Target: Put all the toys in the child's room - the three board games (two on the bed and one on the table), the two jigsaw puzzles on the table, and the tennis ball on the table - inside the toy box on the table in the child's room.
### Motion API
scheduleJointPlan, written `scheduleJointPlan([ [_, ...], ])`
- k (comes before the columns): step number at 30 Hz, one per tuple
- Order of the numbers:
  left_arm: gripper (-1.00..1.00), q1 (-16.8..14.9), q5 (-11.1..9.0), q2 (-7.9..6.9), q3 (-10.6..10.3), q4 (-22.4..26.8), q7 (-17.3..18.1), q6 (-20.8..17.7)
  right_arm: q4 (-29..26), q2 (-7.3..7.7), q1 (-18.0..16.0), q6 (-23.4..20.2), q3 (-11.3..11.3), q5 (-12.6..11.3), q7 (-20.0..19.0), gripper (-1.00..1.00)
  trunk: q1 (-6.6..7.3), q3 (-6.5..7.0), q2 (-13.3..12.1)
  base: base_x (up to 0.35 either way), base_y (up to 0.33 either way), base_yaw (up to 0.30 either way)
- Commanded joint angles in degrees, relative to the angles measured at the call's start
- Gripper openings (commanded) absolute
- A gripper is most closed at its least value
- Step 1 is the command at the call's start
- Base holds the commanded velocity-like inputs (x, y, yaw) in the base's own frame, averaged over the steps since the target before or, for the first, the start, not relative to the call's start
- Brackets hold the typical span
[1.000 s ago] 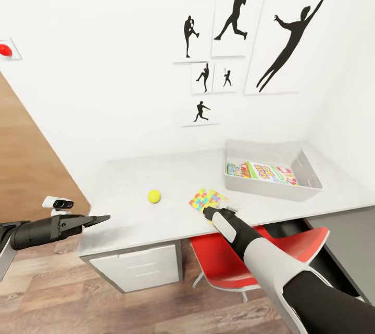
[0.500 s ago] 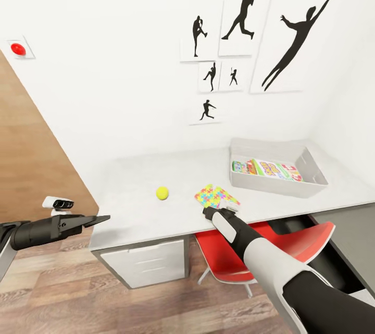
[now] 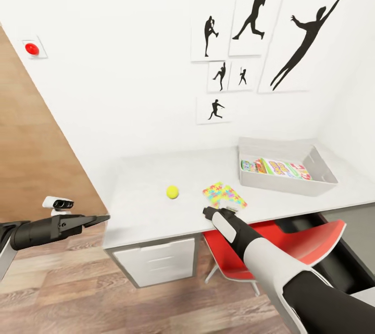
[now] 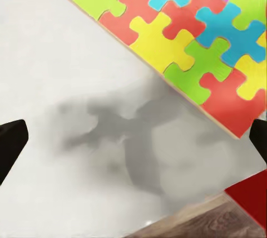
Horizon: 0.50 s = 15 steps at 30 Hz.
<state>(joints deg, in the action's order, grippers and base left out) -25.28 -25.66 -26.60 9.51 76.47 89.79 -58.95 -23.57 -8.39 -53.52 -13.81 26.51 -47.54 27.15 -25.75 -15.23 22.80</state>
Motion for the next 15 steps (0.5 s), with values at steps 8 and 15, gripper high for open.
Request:
scheduleJointPlan([
  [8, 1.00, 0.0, 0.0, -0.03, 0.0, 0.1, 0.2, -0.6, -0.2, 0.11, -0.1, -0.2, 0.5, -0.3, 0.5, 1.00, -0.03, -0.11, 0.1, -0.045, -0.011, 0.000],
  [15, 1.00, 0.0, 0.0, -0.03, 0.0, 0.1, 0.2, -0.6, -0.4, 0.16, -0.1, -0.1, 0.4, -0.3, 1.0, 1.00, -0.03, -0.11, 0.1, -0.055, -0.144, 0.000],
])
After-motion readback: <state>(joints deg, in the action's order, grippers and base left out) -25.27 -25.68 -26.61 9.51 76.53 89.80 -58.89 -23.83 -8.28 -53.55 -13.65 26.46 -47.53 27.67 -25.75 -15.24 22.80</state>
